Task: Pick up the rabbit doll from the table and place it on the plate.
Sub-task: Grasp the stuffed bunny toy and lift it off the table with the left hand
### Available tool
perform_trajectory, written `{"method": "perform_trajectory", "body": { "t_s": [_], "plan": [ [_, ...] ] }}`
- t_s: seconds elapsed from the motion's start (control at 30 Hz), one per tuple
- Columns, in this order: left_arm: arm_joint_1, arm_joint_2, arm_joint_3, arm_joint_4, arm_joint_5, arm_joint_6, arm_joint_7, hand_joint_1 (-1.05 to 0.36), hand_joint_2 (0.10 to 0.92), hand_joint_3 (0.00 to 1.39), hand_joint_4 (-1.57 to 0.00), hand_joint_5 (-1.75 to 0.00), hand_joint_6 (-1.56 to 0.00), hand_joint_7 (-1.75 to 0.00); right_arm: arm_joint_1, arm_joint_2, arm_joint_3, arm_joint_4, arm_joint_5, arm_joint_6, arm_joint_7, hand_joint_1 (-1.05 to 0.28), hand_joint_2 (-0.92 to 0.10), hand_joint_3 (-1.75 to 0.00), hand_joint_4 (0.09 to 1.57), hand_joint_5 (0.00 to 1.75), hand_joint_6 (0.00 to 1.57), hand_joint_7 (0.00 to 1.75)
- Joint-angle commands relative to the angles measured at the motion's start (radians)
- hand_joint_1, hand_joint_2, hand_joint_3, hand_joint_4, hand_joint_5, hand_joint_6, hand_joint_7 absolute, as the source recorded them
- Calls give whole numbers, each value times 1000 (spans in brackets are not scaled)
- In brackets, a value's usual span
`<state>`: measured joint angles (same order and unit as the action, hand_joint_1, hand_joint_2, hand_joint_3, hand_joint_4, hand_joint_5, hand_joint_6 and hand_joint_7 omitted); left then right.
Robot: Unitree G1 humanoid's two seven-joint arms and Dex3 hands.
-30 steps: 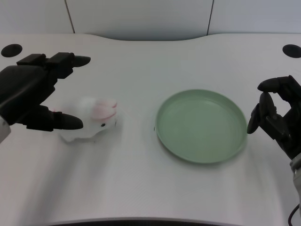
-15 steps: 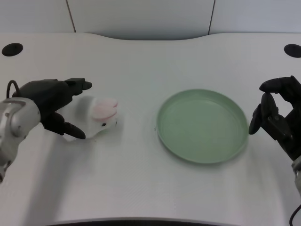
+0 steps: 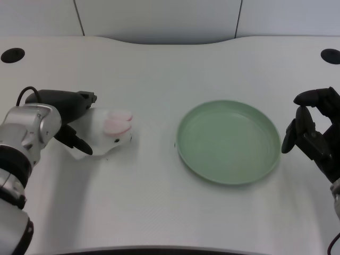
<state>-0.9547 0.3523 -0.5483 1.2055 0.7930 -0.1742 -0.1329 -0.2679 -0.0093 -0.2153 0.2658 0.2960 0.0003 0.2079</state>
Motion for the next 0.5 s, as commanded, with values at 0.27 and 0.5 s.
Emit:
{"method": "perform_trajectory", "body": {
  "t_s": [0.27, 0.5],
  "plan": [
    [-43, -77, -41, 111, 10, 56, 84, -897, 921, 14, 1, 1, 1, 1, 27, -8, -7, -20, 15, -3, 11, -203, -900, -865, 958, 1746, 405, 1746],
    [-49, -101, -20, 120, -25, 53, 67, -899, 913, 18, 1, 1, 1, 1, 39, -10, -4, -33, 10, -3, 11, -209, -900, -854, 969, 1746, 411, 1746]
  ]
}}
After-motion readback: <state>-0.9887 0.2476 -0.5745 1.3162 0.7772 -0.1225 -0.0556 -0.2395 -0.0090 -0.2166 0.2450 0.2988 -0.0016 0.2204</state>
